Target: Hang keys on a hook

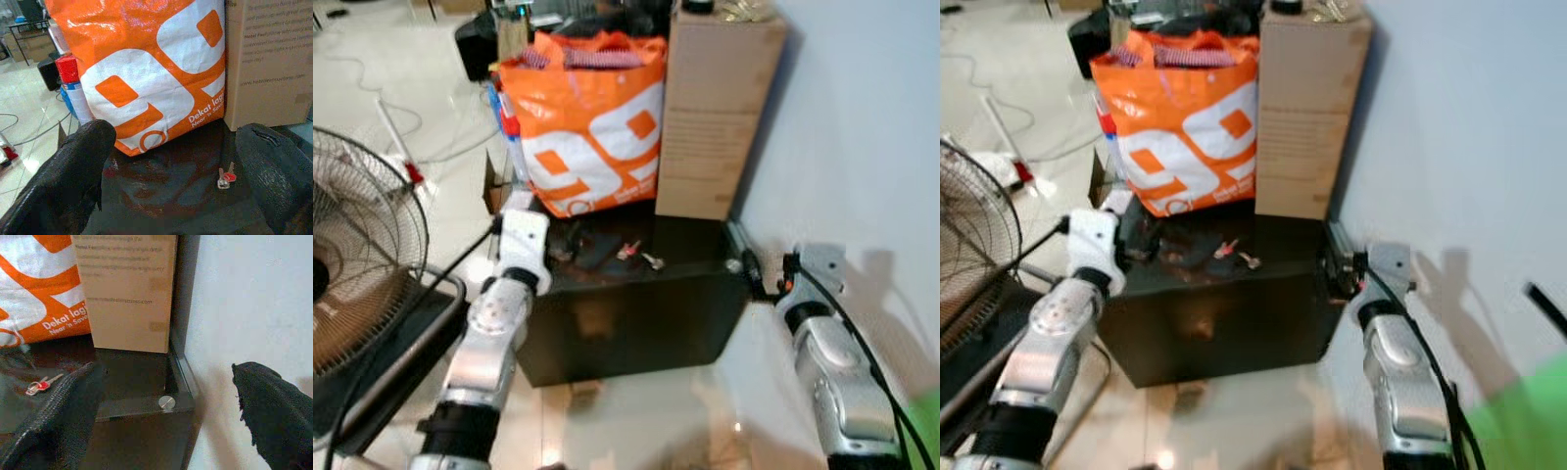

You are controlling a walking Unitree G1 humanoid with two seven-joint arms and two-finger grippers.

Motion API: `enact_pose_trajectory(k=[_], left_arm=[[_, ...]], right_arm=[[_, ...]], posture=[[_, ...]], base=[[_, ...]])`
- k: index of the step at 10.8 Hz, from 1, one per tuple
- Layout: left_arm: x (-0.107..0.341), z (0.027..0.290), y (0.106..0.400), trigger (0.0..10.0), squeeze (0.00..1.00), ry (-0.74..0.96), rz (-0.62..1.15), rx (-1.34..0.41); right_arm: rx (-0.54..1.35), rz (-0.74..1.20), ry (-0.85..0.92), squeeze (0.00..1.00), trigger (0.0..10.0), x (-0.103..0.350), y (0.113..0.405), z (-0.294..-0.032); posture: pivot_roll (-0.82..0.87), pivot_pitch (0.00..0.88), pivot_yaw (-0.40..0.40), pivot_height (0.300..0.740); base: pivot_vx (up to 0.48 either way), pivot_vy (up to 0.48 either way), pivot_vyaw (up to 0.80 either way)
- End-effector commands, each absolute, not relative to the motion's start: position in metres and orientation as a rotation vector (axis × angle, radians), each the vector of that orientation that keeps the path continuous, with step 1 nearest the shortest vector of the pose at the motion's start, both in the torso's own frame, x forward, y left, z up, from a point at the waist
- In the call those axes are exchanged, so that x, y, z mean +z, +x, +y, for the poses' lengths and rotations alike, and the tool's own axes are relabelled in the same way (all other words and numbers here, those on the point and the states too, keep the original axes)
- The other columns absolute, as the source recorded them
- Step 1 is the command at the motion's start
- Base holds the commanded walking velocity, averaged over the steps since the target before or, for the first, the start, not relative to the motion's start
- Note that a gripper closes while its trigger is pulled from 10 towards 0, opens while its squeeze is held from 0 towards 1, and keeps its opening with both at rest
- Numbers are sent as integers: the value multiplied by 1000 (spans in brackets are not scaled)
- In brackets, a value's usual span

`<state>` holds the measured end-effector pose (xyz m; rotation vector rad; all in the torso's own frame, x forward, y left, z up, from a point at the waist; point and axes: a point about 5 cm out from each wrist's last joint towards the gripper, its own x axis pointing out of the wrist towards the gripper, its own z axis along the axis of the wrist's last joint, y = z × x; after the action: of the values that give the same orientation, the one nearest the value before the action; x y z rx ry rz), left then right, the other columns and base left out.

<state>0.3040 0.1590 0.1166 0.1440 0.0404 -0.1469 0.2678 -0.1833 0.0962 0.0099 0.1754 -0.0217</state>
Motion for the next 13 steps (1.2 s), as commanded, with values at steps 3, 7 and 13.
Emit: enact_pose_trajectory(k=[3,7,13], left_arm=[[123,168,304,10000,220,129,18,-126],[123,168,305,10000,231,120,21,-133],[124,165,307,10000,231,110,21,-146]], right_arm=[[12,162,-3,0,10000,99,272,-174],[1,171,-4,0,10000,98,272,-174],[-22,174,-29,0,10000,99,274,-177]], posture=[[-101,0,21,740],[-106,0,25,740],[-113,0,29,740]], base=[[0,0,0],[271,0,0],[330,0,0]])
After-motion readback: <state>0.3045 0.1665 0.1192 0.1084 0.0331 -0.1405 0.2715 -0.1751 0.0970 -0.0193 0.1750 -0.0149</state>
